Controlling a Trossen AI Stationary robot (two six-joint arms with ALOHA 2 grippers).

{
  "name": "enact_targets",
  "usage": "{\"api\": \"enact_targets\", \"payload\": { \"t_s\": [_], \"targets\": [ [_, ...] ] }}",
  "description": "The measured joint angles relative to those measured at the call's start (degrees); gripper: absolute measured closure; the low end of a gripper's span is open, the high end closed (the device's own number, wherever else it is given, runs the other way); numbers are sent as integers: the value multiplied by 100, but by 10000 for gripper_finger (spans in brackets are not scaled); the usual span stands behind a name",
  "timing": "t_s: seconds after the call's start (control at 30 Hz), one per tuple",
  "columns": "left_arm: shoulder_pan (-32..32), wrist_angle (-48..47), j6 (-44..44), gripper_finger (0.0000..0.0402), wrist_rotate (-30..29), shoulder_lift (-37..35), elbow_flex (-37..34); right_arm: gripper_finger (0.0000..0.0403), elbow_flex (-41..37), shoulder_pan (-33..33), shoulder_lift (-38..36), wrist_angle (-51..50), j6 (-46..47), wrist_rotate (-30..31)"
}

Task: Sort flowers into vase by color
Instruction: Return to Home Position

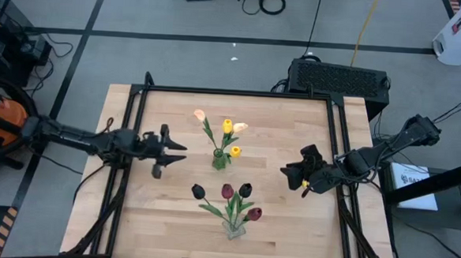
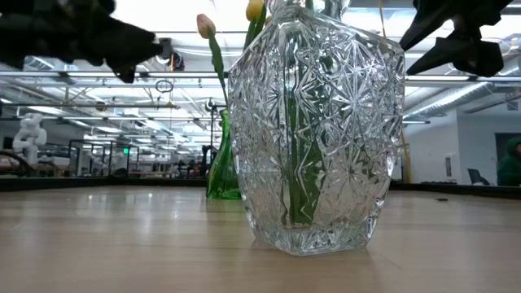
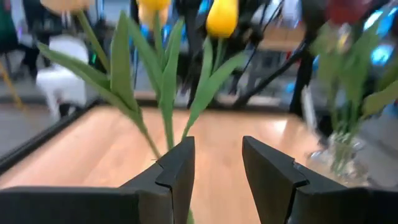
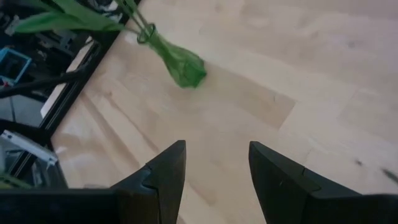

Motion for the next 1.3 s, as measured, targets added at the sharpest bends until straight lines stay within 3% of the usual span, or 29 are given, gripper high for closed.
{"api": "enact_targets", "payload": {
  "t_s": [0.13,0.2,0.57,0.8,0.9,1.0,1.3],
  "targets": [
    [-41,1443,-2,260,71,-535,-782,234,0,2,0,-2,0,-182],
    [-41,1673,1,260,73,-757,-997,234,0,2,0,0,0,-180],
    [-30,221,-157,260,226,-1737,-993,234,0,1,1,-2,-107,-175],
    [-5,-820,-129,260,236,-2825,-993,234,0,1,1,-4,-109,-176],
    [109,-1449,-145,260,505,-3368,-993,234,0,0,1,-2,-109,-174],
    [275,-1495,-151,260,886,-3396,-993,234,0,2,2,-8,-119,-172],
    [837,-1496,-107,260,1012,-3398,-995,234,0,-9,2,-12,-122,-137]
  ]
}}
